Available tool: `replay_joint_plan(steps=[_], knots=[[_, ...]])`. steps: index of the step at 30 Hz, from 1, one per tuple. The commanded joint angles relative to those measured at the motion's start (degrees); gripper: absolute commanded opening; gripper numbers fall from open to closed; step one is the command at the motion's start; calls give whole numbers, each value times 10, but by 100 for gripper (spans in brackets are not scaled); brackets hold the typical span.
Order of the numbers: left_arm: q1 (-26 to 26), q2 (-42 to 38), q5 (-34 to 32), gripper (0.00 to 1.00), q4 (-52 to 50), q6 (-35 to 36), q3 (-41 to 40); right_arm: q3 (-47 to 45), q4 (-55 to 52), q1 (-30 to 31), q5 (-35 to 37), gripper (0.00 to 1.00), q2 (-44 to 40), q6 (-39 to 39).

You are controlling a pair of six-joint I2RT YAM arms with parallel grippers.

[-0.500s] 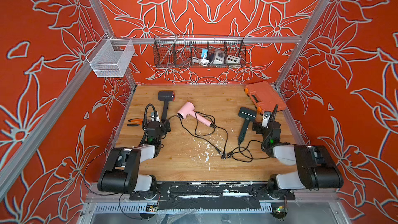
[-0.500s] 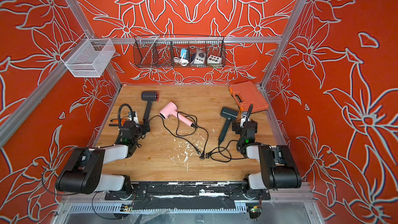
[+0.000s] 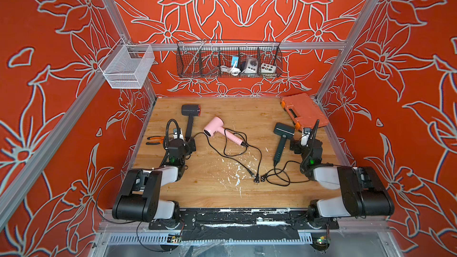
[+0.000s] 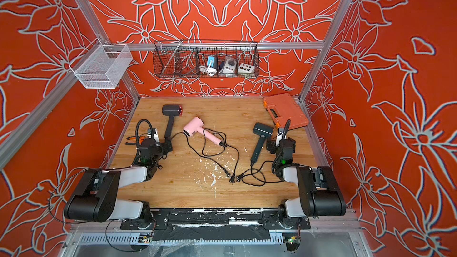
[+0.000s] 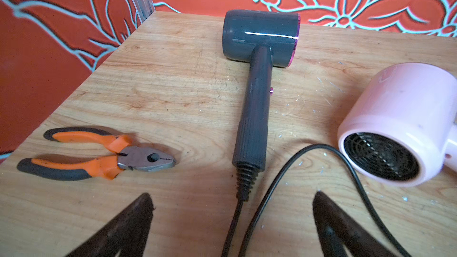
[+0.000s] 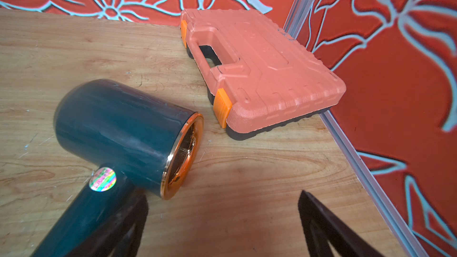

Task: Wrap the cord around the hair dryer
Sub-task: Pick up the hair dryer from the center of the board.

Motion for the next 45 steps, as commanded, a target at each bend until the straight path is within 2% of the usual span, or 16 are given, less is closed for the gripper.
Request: replay_joint_plan(steps=[1,13,15,16,18,21,25,30,34,39,45], knots=[[-2,5,-3,98,19,8,-3,10,-3,-2,1,98,3,7],[-2,0,-1,98,12,7,-3,15,-10,-2,4,98,-7,9],[-2,-5,-13,98,3,7,7,53,-113,-2,4,98,-44,7],[-2,-20,-25,98,-55,2,31,73,-164,-2,4,98,-60,7],[-2,-36,-46,98,-135,-2,64,89,-196,-2,3,98,-75,6],[-3,-64,-23,98,-191,-7,83,114,-269,-2,43,98,-109,38],[-4,-99,2,98,-303,-26,133,172,-391,-1,55,98,-143,87],[-5,-127,53,98,-429,-56,198,275,-581,14,51,98,-150,145],[-6,-148,103,98,-533,-101,251,329,-719,44,18,98,-140,174],[-25,-198,188,98,-618,-135,271,338,-811,84,-37,98,-139,214],[-53,-202,243,98,-650,-136,274,353,-871,120,-63,98,-104,286]])
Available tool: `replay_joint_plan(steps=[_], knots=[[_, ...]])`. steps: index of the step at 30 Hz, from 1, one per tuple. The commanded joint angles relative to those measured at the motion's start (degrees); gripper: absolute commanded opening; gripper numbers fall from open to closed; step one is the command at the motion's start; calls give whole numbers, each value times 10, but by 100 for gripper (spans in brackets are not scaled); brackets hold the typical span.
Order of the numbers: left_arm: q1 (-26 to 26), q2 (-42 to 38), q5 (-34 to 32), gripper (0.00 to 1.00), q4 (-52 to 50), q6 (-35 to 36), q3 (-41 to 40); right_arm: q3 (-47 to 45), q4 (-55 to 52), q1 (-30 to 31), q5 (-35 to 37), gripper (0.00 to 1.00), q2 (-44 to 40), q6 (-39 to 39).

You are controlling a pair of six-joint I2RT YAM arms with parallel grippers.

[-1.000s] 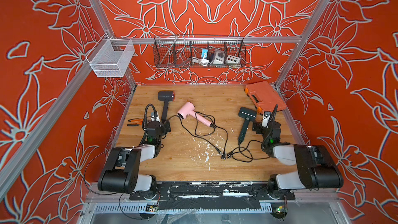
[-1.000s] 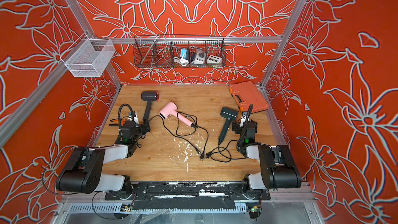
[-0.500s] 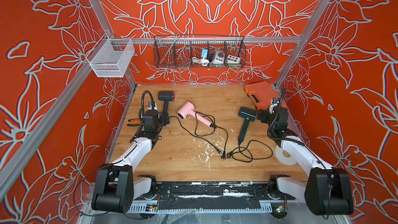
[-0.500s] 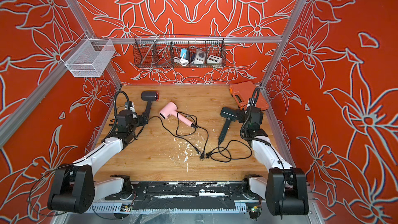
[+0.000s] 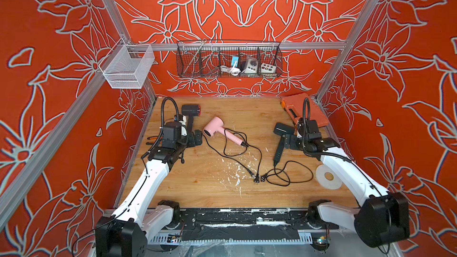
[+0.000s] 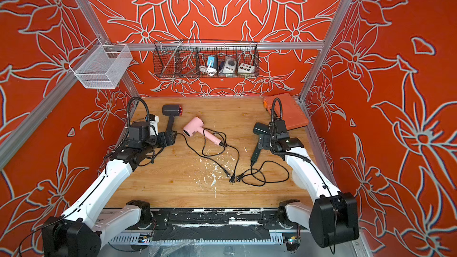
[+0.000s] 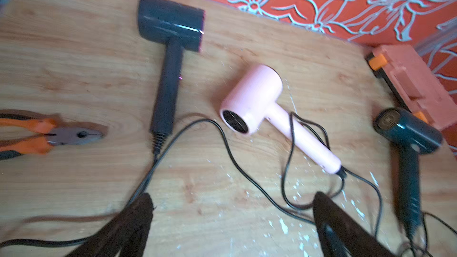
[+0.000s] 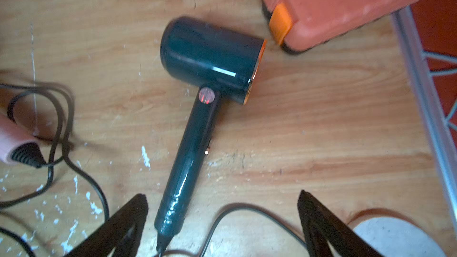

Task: Wrap the cord around the hair dryer
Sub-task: Pick up the hair dryer from the center of the board.

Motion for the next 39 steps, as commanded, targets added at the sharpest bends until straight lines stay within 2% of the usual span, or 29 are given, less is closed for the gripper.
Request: replay_joint_plan(steps=[1,7,15,20,23,30,39], knots=[[-8,4,61,98,-46,-17,4,23,-69,16,-18,98,26,77],[-22,8,91,98,-17,-27,-15,46,-84,48,17,98,85,151],[-27,23,95,98,-18,-20,-13,70,-66,52,21,97,169,249],[-29,18,95,98,-13,-20,-20,111,-93,58,53,94,227,295],[-30,18,95,98,-9,-20,-22,118,-78,60,40,93,245,318],[-29,20,94,98,-7,-20,-22,118,-55,68,27,90,278,343],[-30,27,89,98,-9,-21,-22,103,-20,71,12,73,310,329]])
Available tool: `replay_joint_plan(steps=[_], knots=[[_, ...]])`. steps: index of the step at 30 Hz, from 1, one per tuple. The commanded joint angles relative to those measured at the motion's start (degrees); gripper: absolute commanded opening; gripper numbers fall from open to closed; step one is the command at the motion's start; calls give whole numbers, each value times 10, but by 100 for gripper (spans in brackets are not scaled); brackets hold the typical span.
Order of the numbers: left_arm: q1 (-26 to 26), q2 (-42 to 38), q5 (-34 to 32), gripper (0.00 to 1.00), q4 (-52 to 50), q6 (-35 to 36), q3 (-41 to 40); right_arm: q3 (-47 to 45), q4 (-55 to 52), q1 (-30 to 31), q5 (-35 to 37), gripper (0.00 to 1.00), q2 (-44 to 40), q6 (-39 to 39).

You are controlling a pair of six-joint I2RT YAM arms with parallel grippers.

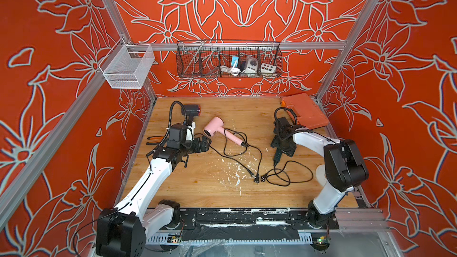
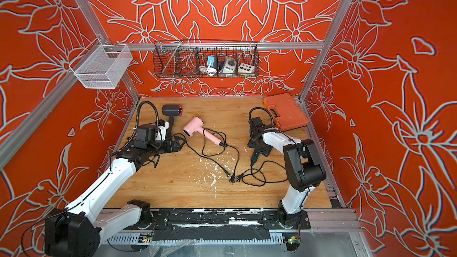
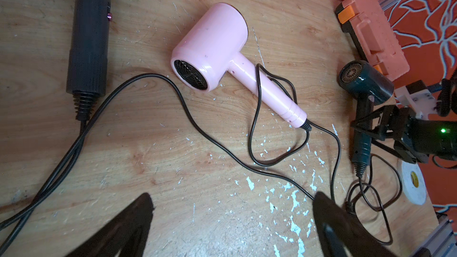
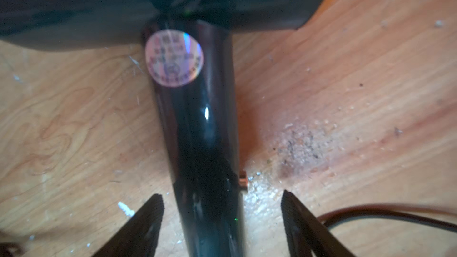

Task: Wrap the cord around the hair dryer
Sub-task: Pick up the hair dryer from the center of the board.

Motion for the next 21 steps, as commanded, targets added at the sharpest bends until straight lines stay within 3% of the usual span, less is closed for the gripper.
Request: replay_joint_plan(steps=[1,6,16,21], knots=[[-3,6,-1,98,6,-2,-4,-12,12,8,-4,71,10,12],[-4,10,-4,98,5,-2,-3,-17,16,9,-4,63,15,15],[-4,13,-12,98,-2,-1,0,-21,14,9,8,0,24,-4],[-4,13,-14,98,-5,0,1,-6,16,10,12,0,26,-78]])
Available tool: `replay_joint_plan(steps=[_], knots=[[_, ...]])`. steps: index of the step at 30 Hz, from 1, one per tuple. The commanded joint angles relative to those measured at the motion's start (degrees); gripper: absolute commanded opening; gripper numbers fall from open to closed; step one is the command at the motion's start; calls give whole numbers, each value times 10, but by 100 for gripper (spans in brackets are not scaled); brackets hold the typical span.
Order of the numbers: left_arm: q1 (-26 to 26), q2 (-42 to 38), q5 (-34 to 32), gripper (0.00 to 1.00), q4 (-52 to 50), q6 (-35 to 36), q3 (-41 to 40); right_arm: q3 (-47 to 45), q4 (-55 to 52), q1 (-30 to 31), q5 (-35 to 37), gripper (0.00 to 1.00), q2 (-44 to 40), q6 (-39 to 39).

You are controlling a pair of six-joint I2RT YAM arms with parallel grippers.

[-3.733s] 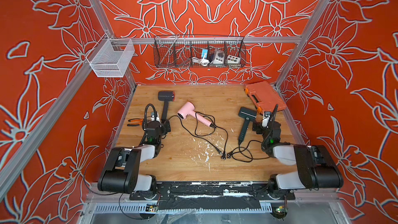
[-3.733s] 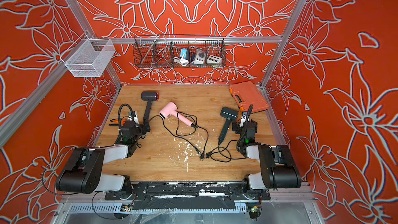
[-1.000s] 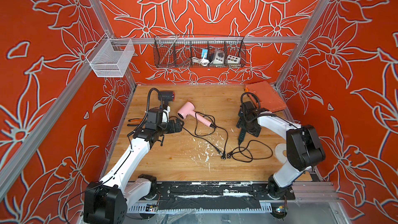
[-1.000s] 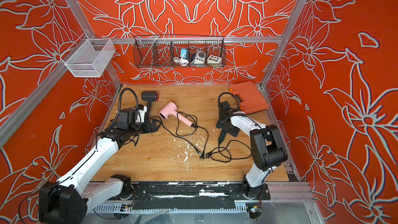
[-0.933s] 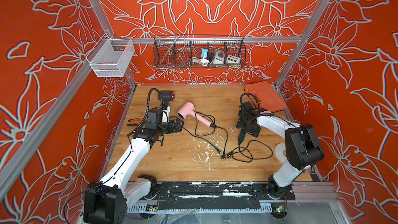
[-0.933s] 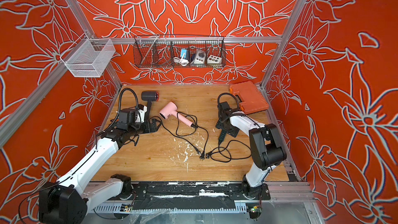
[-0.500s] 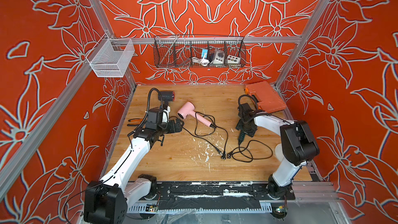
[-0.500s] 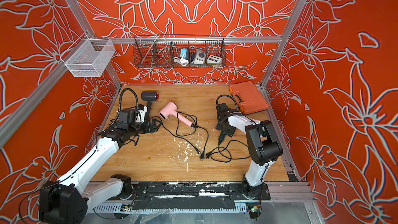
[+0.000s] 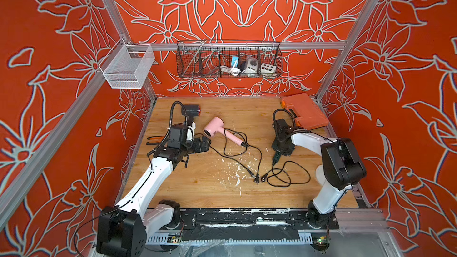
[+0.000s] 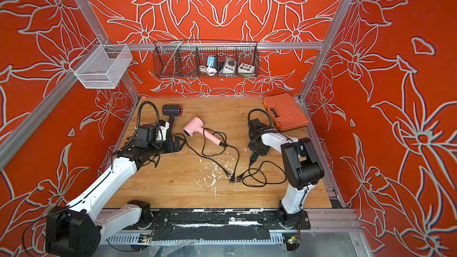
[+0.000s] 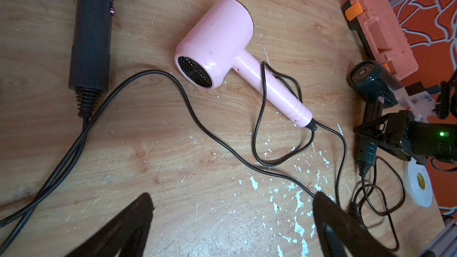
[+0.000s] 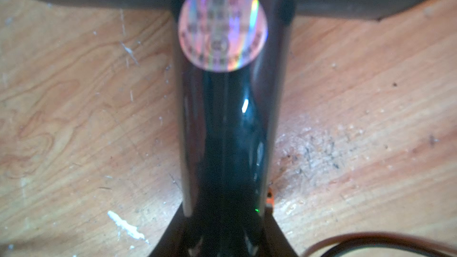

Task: Wrap the cord around the hair dryer
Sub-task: Pick up the hair dryer from the center of the board.

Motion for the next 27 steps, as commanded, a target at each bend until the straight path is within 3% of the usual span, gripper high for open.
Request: replay_joint_plan(steps=[1,8,14,21,27], knots=[[-4,3,-9,98,-4,0,2,11,-6,6,19,0,16,-72],[-4,4,-11,98,-6,-3,6,28,-1,20,60,0,-24,-195],[-4,3,-10,98,-8,-5,9,27,18,28,59,0,-48,-253],[-4,0,-9,98,-18,-7,24,4,64,32,29,0,-90,-320],[-3,0,31,98,-30,-7,55,-54,149,40,-30,0,-182,-435]])
